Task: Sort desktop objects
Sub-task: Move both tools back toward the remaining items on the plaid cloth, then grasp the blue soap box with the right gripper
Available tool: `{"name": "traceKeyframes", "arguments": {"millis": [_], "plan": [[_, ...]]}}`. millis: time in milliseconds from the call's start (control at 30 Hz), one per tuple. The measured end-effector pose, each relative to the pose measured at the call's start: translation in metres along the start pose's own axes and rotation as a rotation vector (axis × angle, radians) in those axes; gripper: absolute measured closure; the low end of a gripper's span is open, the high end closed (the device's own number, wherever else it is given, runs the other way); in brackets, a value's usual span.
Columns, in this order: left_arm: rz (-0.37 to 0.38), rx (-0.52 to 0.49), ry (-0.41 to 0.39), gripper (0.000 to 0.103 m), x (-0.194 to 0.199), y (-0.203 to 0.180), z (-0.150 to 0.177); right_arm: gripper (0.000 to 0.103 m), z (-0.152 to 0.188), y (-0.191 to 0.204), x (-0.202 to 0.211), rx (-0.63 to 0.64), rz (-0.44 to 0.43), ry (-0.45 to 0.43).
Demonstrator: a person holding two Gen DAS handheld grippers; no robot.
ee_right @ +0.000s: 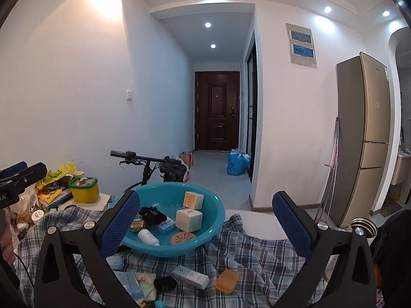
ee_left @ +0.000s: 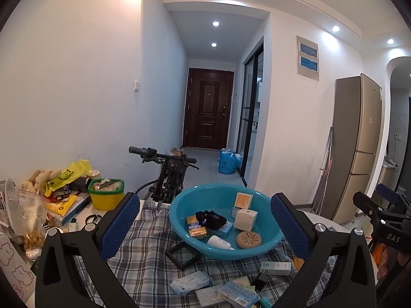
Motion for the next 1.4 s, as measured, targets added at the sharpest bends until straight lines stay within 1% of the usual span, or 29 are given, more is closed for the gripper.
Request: {"name": "traceKeyframes", "arguments": {"millis": [133,300,500,600,733,800,900,1100,1233,1400], "plan": [[-0.014,0.008,0.069,0.000,-0.014,0.009,0.022,0.000,0.027,0.004,-0.014,0.007,-0.017,0.082],[-0.043,-0.019,0.130,0.000,-0.028,0.017,0.045,0.000,0.057,0.005,-0.029,0.010,-0.022,0.177],[-0.058,0.005,0.208,0.000,-0.041,0.029,0.071,0.000,0.089,0.006,-0.039,-0.011,-0.041,0.270],[-0.068,0.030,0.268,0.000,-0.051,0.037,0.094,0.000,0.105,0.008,-0.041,-0.023,-0.052,0.316],[-0.070,0.066,0.386,0.000,-0.066,0.044,0.133,0.000,0.126,0.016,-0.046,-0.032,-0.072,0.373],[-0.072,0.066,0.425,0.000,-0.070,0.045,0.147,0.000,0.134,0.020,-0.048,-0.024,-0.079,0.395],[-0.081,0.059,0.450,0.000,-0.072,0.046,0.159,0.000,0.144,0.025,-0.049,-0.019,-0.089,0.417],[-0.087,0.059,0.463,0.000,-0.073,0.048,0.165,0.000,0.155,0.038,-0.052,-0.014,-0.124,0.453],[-0.088,0.073,0.476,0.000,-0.075,0.050,0.166,0.000,0.158,0.058,-0.054,0.018,-0.173,0.471],[-0.097,0.058,0.485,0.001,-0.076,0.052,0.169,0.000,0.163,0.091,-0.060,0.067,-0.237,0.496]]}}
Point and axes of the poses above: each gripper's, at about its wrist camera, not at the fingertips, and x roughly against the way its jaws point, y to its left, z to its underside, the point moved 8 cm from there along -x, roughly the way its jaws point, and after that the axes turned 9 degrees about x, right-handed, at the moved point
